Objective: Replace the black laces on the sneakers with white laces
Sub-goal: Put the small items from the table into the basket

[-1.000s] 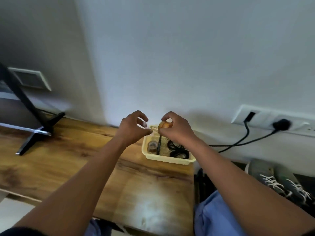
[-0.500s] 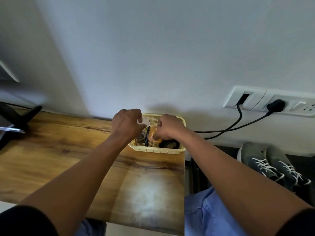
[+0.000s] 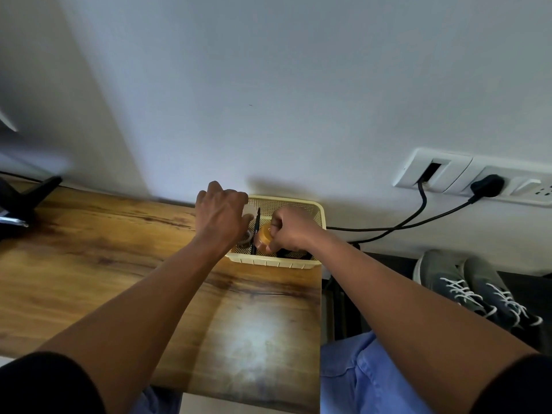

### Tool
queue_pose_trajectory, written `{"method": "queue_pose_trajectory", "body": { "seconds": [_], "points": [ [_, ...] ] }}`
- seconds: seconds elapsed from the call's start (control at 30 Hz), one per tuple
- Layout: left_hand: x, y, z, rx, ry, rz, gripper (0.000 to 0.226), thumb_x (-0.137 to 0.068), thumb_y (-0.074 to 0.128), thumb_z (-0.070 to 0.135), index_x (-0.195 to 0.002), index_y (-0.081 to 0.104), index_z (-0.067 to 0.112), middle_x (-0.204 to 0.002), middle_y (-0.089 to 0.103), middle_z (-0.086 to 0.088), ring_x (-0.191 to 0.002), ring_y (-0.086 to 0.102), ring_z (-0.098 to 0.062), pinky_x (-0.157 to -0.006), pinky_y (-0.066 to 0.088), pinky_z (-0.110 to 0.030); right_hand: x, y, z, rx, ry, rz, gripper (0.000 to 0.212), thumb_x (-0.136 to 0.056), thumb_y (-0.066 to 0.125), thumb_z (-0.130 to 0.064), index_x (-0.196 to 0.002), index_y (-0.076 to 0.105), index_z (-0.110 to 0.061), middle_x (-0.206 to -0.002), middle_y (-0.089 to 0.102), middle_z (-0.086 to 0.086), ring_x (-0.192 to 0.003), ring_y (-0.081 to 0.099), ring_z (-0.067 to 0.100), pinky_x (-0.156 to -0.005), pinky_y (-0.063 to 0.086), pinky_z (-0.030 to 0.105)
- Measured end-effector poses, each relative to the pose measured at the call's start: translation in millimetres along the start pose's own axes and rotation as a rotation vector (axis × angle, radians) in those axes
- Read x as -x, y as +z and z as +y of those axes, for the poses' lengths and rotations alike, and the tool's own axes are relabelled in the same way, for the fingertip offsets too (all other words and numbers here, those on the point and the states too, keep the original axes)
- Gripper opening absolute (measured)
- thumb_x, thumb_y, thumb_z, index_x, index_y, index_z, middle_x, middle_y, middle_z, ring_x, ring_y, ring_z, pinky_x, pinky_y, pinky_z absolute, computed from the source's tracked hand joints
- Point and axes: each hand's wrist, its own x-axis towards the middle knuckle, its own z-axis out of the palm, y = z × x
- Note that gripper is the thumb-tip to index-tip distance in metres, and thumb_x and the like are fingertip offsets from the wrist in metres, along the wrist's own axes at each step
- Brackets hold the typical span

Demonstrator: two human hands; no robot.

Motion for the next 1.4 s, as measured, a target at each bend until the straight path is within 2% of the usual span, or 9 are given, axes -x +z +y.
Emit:
{"method": "queue_pose_trajectory", "body": {
  "seconds": [0.2, 0.3, 0.43, 0.7, 0.9, 1.1, 1.2, 1.27, 1.4],
  "points": [
    [-1, 2, 2, -0.052, 0.021, -0.038, 0.036, -0.088, 0.075, 0.051, -0.112, 0.075, 0.024, -0.12, 0.063, 0.001, -0.116, 0.049, -0.028, -0.091, 0.043, -0.041, -2, 1, -3, 0.096, -0.044, 0.008, 0.036, -0.071, 0.09, -0.022, -0.094, 0.064, -0.014, -0.1, 0.068, 0.005, -0.092, 0.065, 0.026, -0.079, 0.058, 0.04],
    [-1, 1, 3, -0.08, 0.003, -0.042, 0.037, -0.087, 0.076, 0.052, -0.111, 0.076, 0.024, -0.121, 0.056, -0.002, -0.116, 0.048, -0.029, -0.092, 0.043, -0.043, -2, 3, -3, 0.14, -0.086, 0.033, 0.036, -0.073, 0.087, -0.025, -0.093, 0.057, -0.019, -0.098, 0.064, 0.002, -0.09, 0.061, 0.024, -0.069, 0.049, 0.034],
    [1, 3, 4, -0.133, 0.011, -0.054, 0.035, -0.089, 0.072, 0.053, -0.11, 0.075, 0.025, -0.118, 0.061, -0.001, -0.114, 0.048, -0.028, -0.09, 0.037, -0.042, -3, 7, -4, 0.214, -0.098, 0.017, 0.038, -0.074, 0.087, -0.025, -0.089, 0.052, -0.023, -0.099, 0.063, 0.001, -0.09, 0.061, 0.024, -0.069, 0.047, 0.033],
    [-2, 10, 14, -0.206, -0.024, -0.03, 0.041, -0.088, 0.067, 0.064, -0.082, 0.068, 0.024, -0.081, 0.065, 0.0, -0.095, 0.052, -0.027, -0.085, 0.03, -0.044, -9, 15, -4, 0.251, -0.122, 0.12, 0.046, -0.071, 0.09, -0.041, -0.088, 0.051, -0.023, -0.077, 0.051, -0.006, -0.085, 0.054, 0.021, -0.066, 0.036, 0.029],
    [2, 5, 14, -0.238, 0.023, -0.097, 0.057, -0.088, 0.066, 0.065, -0.064, 0.037, 0.023, -0.058, 0.036, 0.002, -0.079, 0.038, -0.025, -0.086, 0.03, -0.042, -9, 17, -7, 0.227, -0.117, 0.091, 0.051, -0.069, 0.091, -0.049, -0.085, 0.051, -0.022, -0.077, 0.052, -0.006, -0.083, 0.054, 0.021, -0.059, 0.035, 0.03],
    [4, -13, 19, -0.268, 0.038, -0.233, 0.027, -0.067, 0.066, 0.031, -0.063, 0.041, 0.021, -0.057, 0.039, 0.002, -0.071, 0.044, -0.025, -0.082, 0.03, -0.041, -12, 6, -13, 0.222, -0.085, 0.05, 0.044, -0.068, 0.093, -0.041, -0.08, 0.055, -0.022, -0.081, 0.059, -0.004, -0.085, 0.06, 0.022, -0.062, 0.039, 0.027],
    [0, -12, 13, -0.237, 0.037, -0.251, 0.015, -0.07, 0.07, 0.033, -0.077, 0.061, 0.023, -0.066, 0.052, 0.004, -0.078, 0.051, -0.025, -0.081, 0.029, -0.039, -13, 5, -12, 0.226, -0.085, 0.038, 0.045, -0.071, 0.093, -0.038, -0.078, 0.051, -0.022, -0.076, 0.052, -0.006, -0.082, 0.057, 0.022, -0.065, 0.041, 0.029],
    [-2, -9, 9, -0.198, 0.037, -0.25, 0.022, -0.076, 0.073, 0.038, -0.094, 0.071, 0.026, -0.081, 0.067, 0.003, -0.091, 0.061, -0.025, -0.085, 0.032, -0.039, -13, 3, -8, 0.212, -0.095, 0.046, 0.042, -0.074, 0.09, -0.039, -0.079, 0.051, -0.023, -0.077, 0.053, -0.006, -0.082, 0.058, 0.022, -0.065, 0.043, 0.03],
    [-3, -8, 6, -0.128, 0.037, -0.231, 0.026, -0.077, 0.074, 0.042, -0.098, 0.074, 0.027, -0.091, 0.072, 0.001, -0.099, 0.064, -0.027, -0.088, 0.036, -0.037, -14, 0, -2, 0.16, -0.088, 0.129, 0.025, -0.085, 0.075, -0.037, -0.08, 0.053, -0.026, -0.088, 0.061, -0.003, -0.09, 0.062, 0.024, -0.07, 0.05, 0.034]
  ]
}}
